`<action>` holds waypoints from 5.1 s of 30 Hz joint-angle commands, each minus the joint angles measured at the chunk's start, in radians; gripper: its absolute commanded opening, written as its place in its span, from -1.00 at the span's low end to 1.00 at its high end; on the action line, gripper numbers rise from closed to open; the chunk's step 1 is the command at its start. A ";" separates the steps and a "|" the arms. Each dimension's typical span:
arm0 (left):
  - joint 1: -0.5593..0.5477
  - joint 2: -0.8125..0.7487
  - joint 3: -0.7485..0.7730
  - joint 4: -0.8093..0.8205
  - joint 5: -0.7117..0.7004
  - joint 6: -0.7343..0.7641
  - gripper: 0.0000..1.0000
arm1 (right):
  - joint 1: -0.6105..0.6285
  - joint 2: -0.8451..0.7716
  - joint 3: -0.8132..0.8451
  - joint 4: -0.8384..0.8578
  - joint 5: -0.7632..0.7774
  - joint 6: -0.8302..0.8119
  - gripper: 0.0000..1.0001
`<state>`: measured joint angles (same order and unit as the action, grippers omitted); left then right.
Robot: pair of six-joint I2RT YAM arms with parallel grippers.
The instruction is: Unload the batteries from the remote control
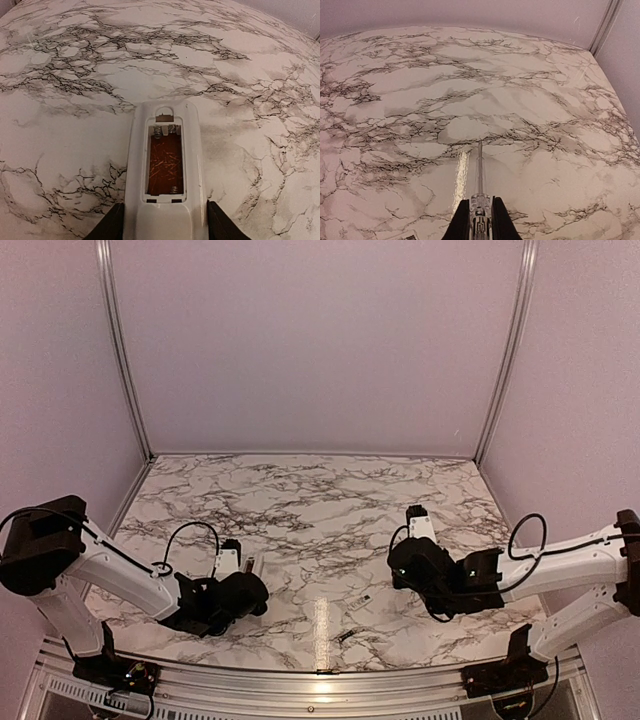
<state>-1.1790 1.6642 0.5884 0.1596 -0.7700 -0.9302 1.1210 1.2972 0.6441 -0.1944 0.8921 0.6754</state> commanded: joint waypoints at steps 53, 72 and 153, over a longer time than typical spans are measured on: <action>-0.030 -0.353 -0.022 -0.043 -0.204 0.266 0.98 | -0.074 -0.229 -0.234 0.402 -0.038 -0.186 -1.00; 0.190 -0.519 -0.133 0.168 -0.137 0.522 0.98 | -0.196 0.072 -0.208 0.747 -0.086 -0.432 -1.00; 0.330 -0.555 -0.112 0.169 -0.189 0.674 0.98 | -0.397 -0.325 -0.149 0.583 -0.183 -0.517 0.97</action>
<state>-0.9203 1.1179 0.4442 0.3420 -0.9405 -0.3237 0.8181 1.0412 0.4969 0.3759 0.7036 0.2020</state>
